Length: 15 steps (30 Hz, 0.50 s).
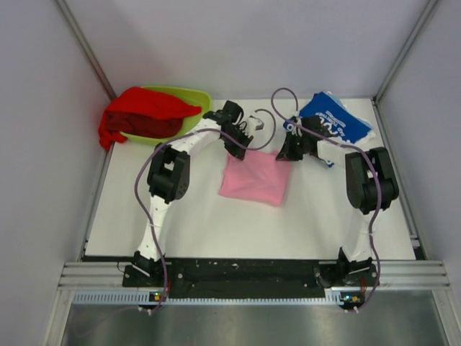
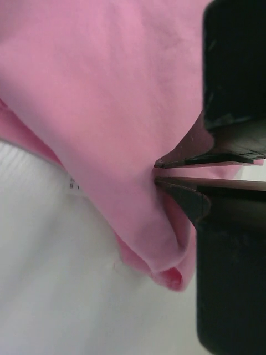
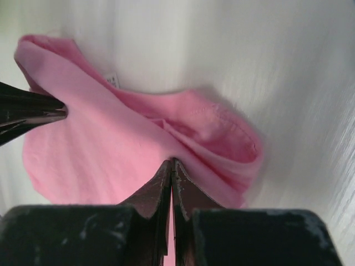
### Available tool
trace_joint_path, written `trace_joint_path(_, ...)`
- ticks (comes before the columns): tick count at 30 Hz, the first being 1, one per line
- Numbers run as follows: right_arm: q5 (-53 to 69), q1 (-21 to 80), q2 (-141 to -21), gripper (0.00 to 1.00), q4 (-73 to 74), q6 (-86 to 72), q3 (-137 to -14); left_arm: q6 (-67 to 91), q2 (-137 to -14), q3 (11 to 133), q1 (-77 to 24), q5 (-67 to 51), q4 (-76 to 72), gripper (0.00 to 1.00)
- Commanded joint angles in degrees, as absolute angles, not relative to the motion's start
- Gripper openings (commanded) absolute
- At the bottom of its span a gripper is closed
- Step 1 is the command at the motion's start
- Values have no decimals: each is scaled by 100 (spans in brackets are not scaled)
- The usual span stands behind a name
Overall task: Fold and stack the t-shirts
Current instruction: Smooth out wrinkles on the folded tshirt
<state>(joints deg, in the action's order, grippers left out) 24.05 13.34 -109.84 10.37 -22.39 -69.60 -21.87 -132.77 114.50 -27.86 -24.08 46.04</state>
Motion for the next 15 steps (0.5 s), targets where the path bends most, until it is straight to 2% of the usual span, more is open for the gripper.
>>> trace_joint_path(1, 2145, 1283, -11241, 0, 940, -2391, -7567, -1688, -13341, 11874, -2549, -1724, 4026, 17)
trace_joint_path(4, 2127, 1292, -11425, 4, 1037, -2373, -7786, -1381, -13570, 11970, -2417, -1635, 4043, 17)
trace_joint_path(8, 2022, 1275, -11330, 18, 1274, -2224, -7971, -1020, -13763, 12067, -2224, -1705, 4148, 18)
trace_joint_path(13, 1732, 1266, -10522, 47, 1704, -1873, -7770, -940, -13676, 12085, -2118, -1731, 4140, 23)
trace_joint_path(15, 1714, 1248, -10101, 61, 1828, -1846, -7429, -914, -13501, 12094, -2083, -1793, 4166, 29)
